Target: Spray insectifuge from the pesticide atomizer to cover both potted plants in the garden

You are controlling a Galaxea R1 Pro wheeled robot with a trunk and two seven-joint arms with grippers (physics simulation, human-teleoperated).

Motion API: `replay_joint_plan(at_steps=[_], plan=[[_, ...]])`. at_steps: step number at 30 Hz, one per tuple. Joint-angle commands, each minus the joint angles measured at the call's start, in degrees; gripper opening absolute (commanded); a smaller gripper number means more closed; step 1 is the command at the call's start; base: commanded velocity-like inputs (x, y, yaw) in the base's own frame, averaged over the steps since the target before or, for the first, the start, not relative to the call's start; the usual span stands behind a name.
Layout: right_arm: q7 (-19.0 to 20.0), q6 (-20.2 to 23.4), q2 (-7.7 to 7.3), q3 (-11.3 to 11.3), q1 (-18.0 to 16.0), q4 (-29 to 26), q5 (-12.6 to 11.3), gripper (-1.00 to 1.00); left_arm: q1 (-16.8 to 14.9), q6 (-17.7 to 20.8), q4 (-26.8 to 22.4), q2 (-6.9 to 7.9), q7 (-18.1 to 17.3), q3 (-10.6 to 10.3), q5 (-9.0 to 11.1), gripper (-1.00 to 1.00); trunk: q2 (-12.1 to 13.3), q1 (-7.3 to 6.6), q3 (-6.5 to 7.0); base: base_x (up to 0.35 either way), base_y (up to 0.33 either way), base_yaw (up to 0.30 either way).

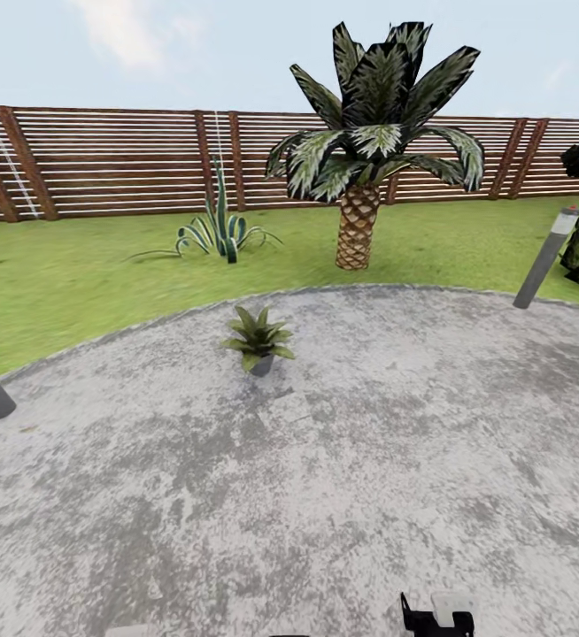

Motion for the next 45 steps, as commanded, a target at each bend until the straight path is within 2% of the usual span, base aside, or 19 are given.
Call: replay_joint_plan(at_steps=[1,9,25,45], plan=[[-0.19,-0.1,-0.01,0.51,-0.02,0.0,-0.41,1.0,-0.03,-0.21,0.05,-0.02,0.04,0.29,-0.19,-1.0,-0.01,0.02,-0.05,0.335,-0.104,0.0],[-0.19,-0.1,0.03,0.48,-0.02,0.0,-0.41,1.0,-0.03,-0.21,0.05,0.01,0.04,0.33,-0.19,-1.0,-0.01,0.02,-0.05,0.335,-0.104,-0.038],[-0.25,-0.1,0.06,0.52,-0.02,0.0,-0.44,1.0,-0.03,-0.21,0.05,0.03,0.02,0.3,-0.19,-1.0,-0.01,0.02,-0.05,0.331,-0.141,-0.269],[-0.19,-0.1,0.06,0.54,-0.02,0.0,-0.41,1.0,-0.03,-0.21,0.05,-0.04,0.01,0.26,-0.19,-1.0,-0.01,0.02,-0.05,0.309,-0.173,-0.009]])
